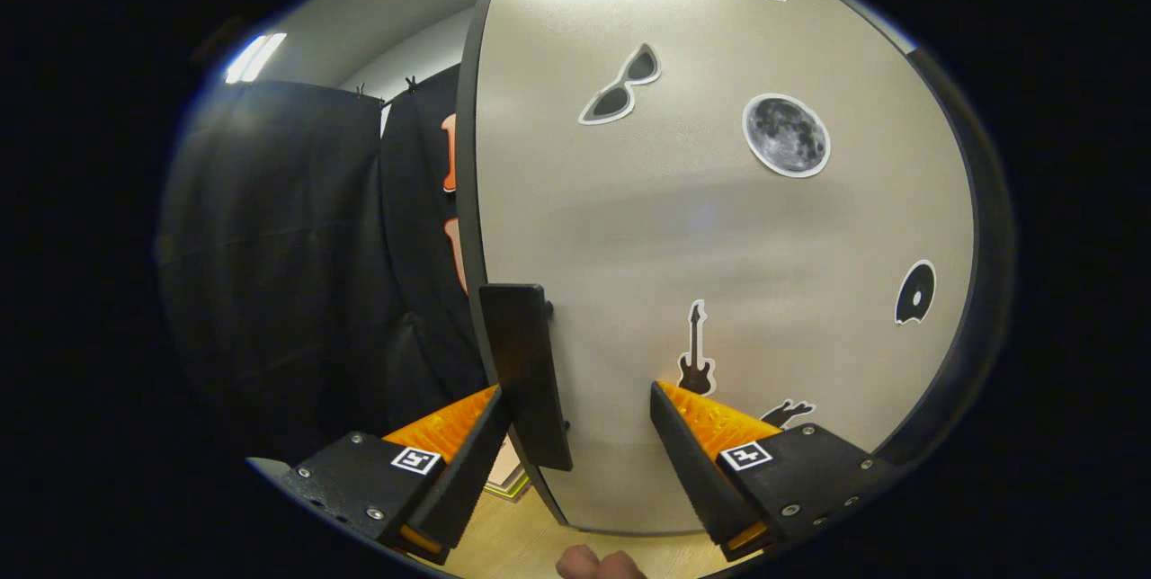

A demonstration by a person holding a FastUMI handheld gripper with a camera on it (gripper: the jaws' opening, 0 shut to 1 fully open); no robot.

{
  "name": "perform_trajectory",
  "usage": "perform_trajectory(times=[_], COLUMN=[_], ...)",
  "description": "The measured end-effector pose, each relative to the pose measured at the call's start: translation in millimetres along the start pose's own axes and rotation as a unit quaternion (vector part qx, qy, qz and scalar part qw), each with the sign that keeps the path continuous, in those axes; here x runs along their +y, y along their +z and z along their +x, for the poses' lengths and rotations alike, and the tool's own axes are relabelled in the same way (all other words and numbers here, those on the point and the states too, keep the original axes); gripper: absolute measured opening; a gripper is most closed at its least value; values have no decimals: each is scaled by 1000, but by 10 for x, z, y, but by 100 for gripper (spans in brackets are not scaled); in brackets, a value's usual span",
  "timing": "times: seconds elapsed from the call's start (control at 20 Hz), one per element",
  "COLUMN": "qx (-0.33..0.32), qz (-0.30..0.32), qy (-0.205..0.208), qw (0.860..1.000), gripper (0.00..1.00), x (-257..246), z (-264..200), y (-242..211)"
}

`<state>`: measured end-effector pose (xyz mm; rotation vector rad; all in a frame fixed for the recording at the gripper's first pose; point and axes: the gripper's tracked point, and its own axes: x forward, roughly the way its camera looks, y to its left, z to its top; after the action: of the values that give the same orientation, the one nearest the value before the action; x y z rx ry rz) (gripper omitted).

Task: Open the shoe cabinet door, grab the shoes and put them into the shoe cabinet, then close the shoe cabinet door.

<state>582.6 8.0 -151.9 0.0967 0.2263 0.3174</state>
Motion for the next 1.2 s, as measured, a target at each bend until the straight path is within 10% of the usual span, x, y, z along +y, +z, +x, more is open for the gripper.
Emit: perform_trajectory(times=[0.45,1.2], qx=[22,23], qz=[19,-4], qy=[-12,-98], qw=[1000,995], gripper=[97,97], x=[206,70], z=[-358,-2233], y=[-107,-218])
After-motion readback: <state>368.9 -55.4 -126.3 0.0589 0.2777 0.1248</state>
